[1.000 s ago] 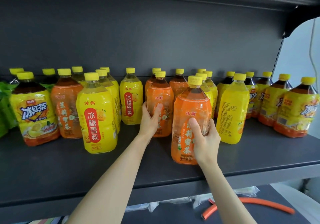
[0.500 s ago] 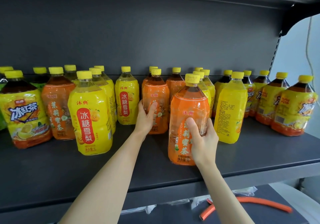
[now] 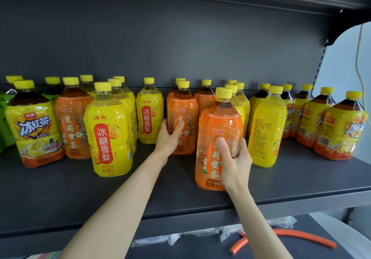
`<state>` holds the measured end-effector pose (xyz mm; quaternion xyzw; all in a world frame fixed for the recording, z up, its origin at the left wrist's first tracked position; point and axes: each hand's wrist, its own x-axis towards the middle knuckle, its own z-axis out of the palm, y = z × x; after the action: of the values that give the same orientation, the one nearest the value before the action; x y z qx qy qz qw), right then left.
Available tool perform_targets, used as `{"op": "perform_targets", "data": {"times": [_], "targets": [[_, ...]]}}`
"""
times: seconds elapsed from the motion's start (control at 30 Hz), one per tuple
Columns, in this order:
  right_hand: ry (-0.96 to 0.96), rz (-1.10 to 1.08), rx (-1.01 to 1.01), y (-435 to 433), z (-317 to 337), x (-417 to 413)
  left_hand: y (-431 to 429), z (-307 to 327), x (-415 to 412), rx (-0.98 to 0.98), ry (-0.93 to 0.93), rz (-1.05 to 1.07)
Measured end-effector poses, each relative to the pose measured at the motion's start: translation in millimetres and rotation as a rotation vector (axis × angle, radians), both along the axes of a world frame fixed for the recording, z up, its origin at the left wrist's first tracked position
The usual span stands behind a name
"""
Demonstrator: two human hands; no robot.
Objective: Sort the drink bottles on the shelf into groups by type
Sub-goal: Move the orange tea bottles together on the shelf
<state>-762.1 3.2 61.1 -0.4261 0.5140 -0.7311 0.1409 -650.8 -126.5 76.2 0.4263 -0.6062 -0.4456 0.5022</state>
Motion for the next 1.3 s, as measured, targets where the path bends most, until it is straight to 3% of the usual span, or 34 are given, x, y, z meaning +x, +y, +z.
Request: {"op": "perform_targets", "data": {"times": [0.17, 0.3, 0.47, 0.9, 1.3], "targets": [[-0.009, 0.009, 0.016, 3, 1, 6, 26, 10, 21, -0.028, 0.070, 0.026], [0.016, 0.080, 0.032, -2, -2, 20, 49, 19, 29, -0.117, 0.146, -0.105], [0.016, 0.241, 0.052, -15, 3, 36, 53, 21, 26, -0.078, 0.147, -0.240], [0.054, 0.429, 0.185, -37, 1, 26, 37, 21, 16, -0.162, 0.015, -0.113], [0.290, 0.353, 0.291, -39, 0, 9, 18, 17, 11, -0.229, -0.014, -0.133]]}}
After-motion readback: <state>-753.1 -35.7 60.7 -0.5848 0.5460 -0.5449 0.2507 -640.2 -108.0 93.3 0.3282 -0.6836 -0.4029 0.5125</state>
